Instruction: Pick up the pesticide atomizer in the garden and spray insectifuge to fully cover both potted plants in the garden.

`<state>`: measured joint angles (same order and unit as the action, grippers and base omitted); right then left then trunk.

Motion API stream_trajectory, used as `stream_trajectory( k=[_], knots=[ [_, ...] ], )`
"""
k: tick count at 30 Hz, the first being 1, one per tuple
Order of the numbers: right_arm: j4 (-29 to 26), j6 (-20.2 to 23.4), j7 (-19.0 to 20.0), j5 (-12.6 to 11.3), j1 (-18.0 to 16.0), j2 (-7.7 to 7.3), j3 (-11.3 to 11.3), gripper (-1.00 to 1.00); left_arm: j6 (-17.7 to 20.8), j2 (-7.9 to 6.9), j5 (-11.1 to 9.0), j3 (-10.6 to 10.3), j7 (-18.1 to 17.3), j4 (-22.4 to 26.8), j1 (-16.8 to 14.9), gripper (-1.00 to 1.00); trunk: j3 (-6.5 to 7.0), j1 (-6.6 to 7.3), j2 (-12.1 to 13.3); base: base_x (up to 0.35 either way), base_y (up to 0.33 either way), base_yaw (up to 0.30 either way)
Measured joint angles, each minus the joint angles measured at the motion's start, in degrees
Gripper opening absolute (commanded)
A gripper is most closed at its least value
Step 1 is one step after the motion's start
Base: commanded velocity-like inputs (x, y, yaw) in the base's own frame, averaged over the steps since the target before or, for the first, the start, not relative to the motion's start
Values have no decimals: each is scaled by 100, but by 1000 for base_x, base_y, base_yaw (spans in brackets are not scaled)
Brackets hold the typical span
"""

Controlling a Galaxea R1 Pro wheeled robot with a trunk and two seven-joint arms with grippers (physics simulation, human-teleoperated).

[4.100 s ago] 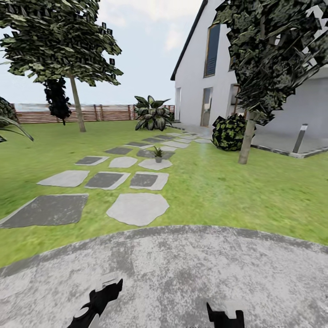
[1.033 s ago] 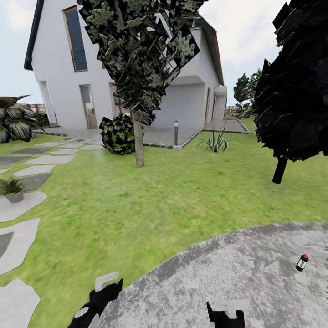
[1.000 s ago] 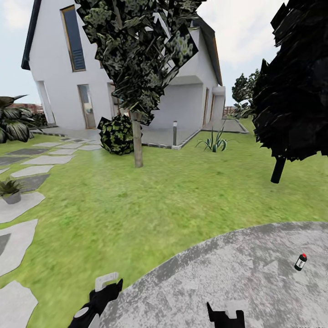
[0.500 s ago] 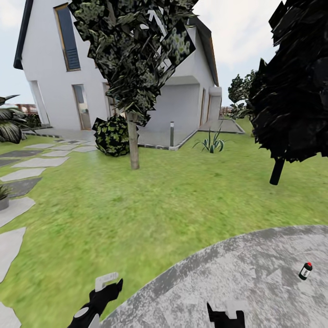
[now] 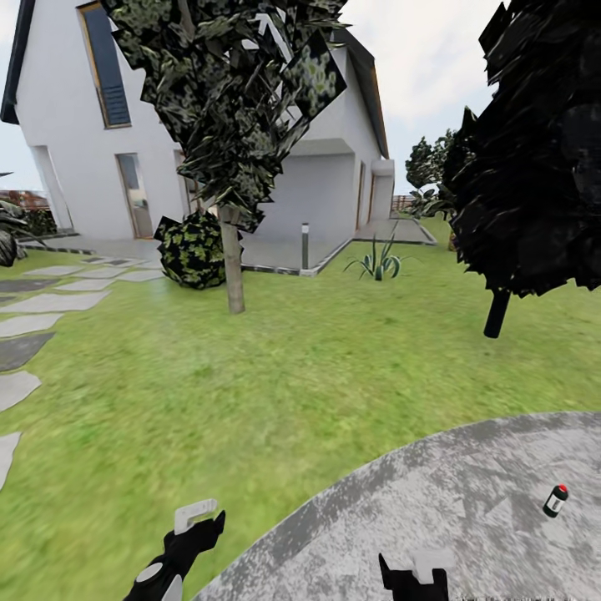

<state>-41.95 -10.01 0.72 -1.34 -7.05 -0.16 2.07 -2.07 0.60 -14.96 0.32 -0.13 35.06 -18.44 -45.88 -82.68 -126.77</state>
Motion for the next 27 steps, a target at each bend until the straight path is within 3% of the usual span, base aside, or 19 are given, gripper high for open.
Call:
stream_trajectory(
  k=[19,27],
  knots=[
    [-11,1,5,-4,-2,0,5,100,1,1,3,-15,-13,1,0,100,0,0,0,7,0,-265],
    [-11,1,8,-2,-1,0,12,100,2,0,4,-15,-11,2,0,100,0,3,0,231,0,-221]
  ],
)
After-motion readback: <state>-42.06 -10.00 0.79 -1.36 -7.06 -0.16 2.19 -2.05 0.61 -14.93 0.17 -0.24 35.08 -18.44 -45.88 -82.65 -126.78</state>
